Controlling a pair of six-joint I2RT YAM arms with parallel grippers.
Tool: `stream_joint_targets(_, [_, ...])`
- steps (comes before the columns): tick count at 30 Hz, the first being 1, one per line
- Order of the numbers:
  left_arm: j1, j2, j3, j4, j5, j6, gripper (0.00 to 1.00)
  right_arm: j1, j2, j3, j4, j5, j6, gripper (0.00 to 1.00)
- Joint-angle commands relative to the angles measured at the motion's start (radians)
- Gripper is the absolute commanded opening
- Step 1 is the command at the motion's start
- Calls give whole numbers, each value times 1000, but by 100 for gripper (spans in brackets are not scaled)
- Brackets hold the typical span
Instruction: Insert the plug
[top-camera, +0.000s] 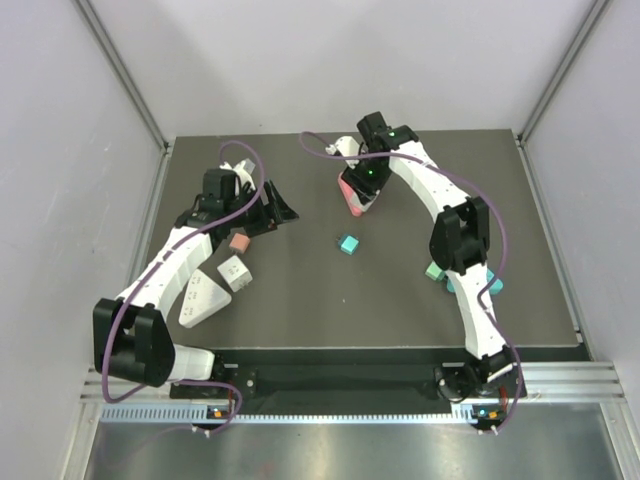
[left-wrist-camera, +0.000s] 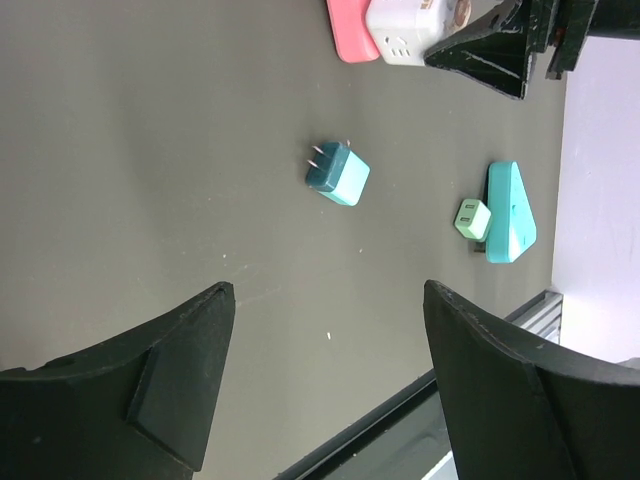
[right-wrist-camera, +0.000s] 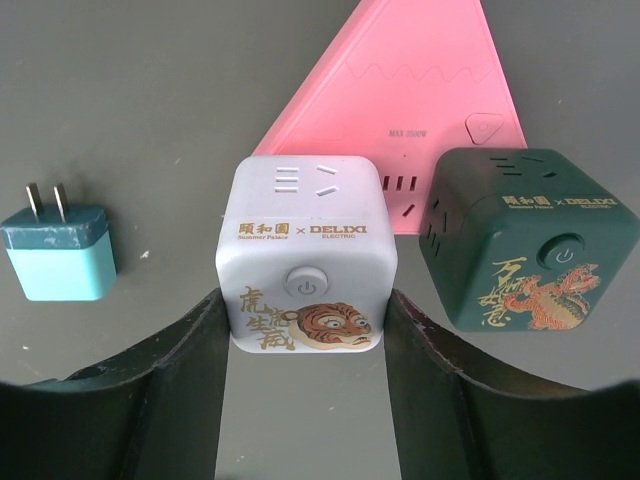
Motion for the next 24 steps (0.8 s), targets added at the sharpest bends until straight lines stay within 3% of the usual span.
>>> stream_joint_targets(1, [5, 19, -15, 69, -2, -5, 80, 23, 102, -26, -2, 42, 14, 0])
stream_joint_targets(4, [5, 42, -5, 48, -9, -7, 79, 20, 76, -43, 41, 42, 22, 0])
stream_joint_targets(10, [5, 62, 7, 40, -27, -25, 77, 6, -64, -124, 153, 36, 42, 41])
stream_joint_targets(11, [5, 62, 8, 37, -25, -27, 77, 2, -119, -139, 202, 36, 55, 58])
stream_joint_targets(13, [5, 62, 18, 32, -28, -27, 77, -9, -162, -179, 240, 15, 68, 62])
stream_joint_targets(17, [5, 62, 37, 14, -35, -19, 77, -32, -251, -215, 310, 5, 109, 83])
stream_joint_targets(21, [5, 65, 54, -17, -42, 2, 77, -48, -318, -302, 348, -16, 137, 90])
stream_joint_targets(24, [5, 60, 59, -32, -56, 25, 77, -58, -377, -391, 411, -32, 177, 84])
